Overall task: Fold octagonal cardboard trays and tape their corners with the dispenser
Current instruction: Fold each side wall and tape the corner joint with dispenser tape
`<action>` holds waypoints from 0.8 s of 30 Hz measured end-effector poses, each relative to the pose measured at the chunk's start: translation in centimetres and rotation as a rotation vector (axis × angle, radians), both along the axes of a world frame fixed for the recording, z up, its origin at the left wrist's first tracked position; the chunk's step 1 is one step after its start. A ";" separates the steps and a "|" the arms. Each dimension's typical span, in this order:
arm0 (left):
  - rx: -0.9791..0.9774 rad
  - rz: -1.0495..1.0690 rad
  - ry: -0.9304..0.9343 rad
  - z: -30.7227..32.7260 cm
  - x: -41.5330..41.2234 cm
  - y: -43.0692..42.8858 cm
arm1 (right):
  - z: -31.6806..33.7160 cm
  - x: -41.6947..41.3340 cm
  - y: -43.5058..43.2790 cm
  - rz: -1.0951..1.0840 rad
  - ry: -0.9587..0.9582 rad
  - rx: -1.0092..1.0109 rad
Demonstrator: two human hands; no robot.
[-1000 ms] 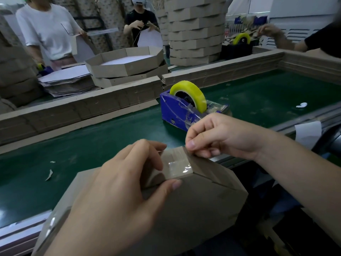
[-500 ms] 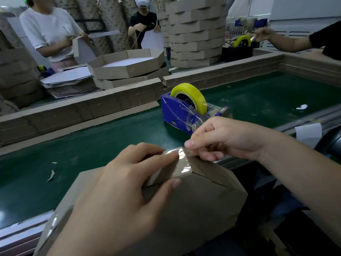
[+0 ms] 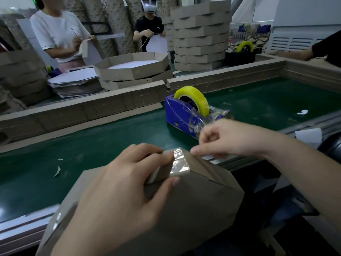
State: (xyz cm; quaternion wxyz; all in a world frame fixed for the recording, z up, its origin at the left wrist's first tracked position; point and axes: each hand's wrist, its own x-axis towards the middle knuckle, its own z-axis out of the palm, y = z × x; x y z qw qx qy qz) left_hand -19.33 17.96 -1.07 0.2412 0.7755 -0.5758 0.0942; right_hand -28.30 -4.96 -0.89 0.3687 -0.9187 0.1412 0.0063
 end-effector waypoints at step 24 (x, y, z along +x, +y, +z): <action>-0.033 0.205 -0.204 6.9 -0.9 8.3 | 5.5 -2.3 8.7 0.444 -0.595 -0.324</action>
